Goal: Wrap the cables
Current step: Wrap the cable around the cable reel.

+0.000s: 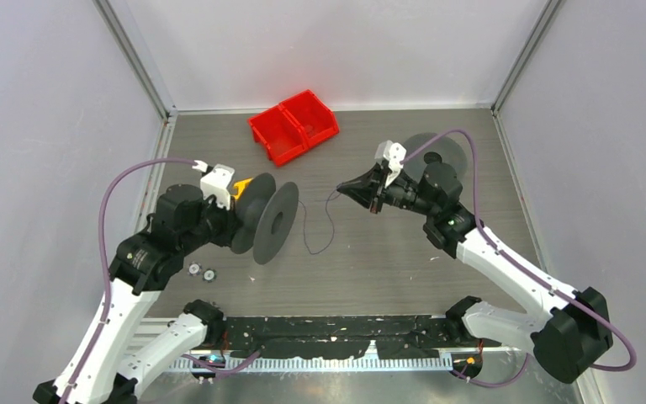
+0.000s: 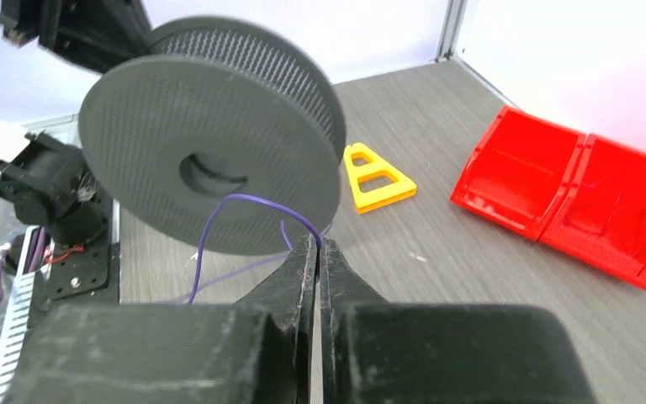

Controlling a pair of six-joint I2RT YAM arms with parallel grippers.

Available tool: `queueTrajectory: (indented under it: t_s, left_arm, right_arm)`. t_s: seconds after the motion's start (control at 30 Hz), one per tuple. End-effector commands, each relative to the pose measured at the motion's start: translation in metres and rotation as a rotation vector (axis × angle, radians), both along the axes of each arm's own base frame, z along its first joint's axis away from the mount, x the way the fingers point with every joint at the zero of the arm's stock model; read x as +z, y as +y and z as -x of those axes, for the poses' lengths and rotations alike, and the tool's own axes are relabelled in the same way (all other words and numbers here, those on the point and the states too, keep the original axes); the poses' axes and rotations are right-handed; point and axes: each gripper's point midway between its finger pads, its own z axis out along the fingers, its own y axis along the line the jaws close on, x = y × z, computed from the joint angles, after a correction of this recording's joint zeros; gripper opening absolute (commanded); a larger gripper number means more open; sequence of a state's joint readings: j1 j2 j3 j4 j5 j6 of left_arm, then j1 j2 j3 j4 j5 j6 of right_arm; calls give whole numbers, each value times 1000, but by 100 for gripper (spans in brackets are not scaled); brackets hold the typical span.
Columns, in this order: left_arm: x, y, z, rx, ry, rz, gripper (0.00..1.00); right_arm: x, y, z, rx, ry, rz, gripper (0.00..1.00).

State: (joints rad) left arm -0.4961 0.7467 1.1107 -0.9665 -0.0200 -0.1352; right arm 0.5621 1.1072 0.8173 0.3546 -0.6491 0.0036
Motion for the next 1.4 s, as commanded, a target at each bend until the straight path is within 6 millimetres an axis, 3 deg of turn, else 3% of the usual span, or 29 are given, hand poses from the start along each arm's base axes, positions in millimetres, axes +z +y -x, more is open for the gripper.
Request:
queueTrajectory:
  t_s: [0.0, 0.3, 0.5, 0.6, 0.73, 0.87, 0.93, 1.0, 1.03, 1.07, 1.1, 1.13, 1.17, 1.2, 1.23, 1.27, 1.3, 1.33, 1.37]
  left_arm:
    - [48, -14, -18, 27, -76, 204, 0]
    - [114, -21, -52, 113, -87, 749, 0]
    - [120, -8, -86, 254, -41, 950, 0]
    - [113, 9, -100, 346, -61, 948, 0]
    - [95, 33, -112, 464, -131, 843, 0]
    - [78, 49, -117, 506, -176, 723, 0]
    - [67, 50, -118, 516, -181, 677, 0]
    - [57, 44, -117, 502, -178, 631, 0]
    - [51, 40, -115, 493, -178, 606, 0]
    - [48, 37, -114, 485, -185, 577, 0]
    - [43, 33, -113, 476, -188, 545, 0]
    - [39, 31, -112, 467, -192, 507, 0]
    - [34, 25, -110, 447, -186, 471, 0]
    - [30, 25, -109, 447, -189, 429, 0]
    - [27, 20, -106, 417, -187, 388, 0]
    - [20, 12, -103, 373, -172, 360, 0]
    - [16, 6, -100, 328, -169, 331, 0]
    - [11, -1, -95, 272, -160, 306, 0]
    - [6, -9, -89, 204, -147, 290, 0]
  right_arm:
    - [-24, -14, 12, -42, 22, 41, 5]
    - [-99, -18, 27, -70, 44, 257, 5]
    - [-113, 3, 63, -8, -6, 386, 5]
    - [-115, 15, 79, 20, -17, 397, 5]
    - [-86, 33, 105, 87, -50, 332, 5]
    - [-29, 51, 126, 154, -126, 233, 5]
    - [9, 60, 134, 194, -169, 165, 5]
    - [33, 68, 138, 227, -195, 120, 5]
    - [36, 74, 140, 250, -195, 115, 5]
    - [56, 77, 141, 256, -218, 76, 5]
    - [60, 82, 141, 268, -220, 71, 5]
    - [81, 84, 141, 266, -244, 32, 5]
    - [85, 90, 139, 271, -249, 28, 5]
    - [106, 91, 138, 265, -281, -6, 6]
    - [107, 98, 133, 256, -285, -1, 6]
    - [126, 98, 128, 236, -312, -21, 5]
    - [119, 107, 121, 230, -302, 7, 5]
    - [134, 107, 113, 207, -321, -9, 5]
    - [129, 113, 104, 198, -311, 8, 5]
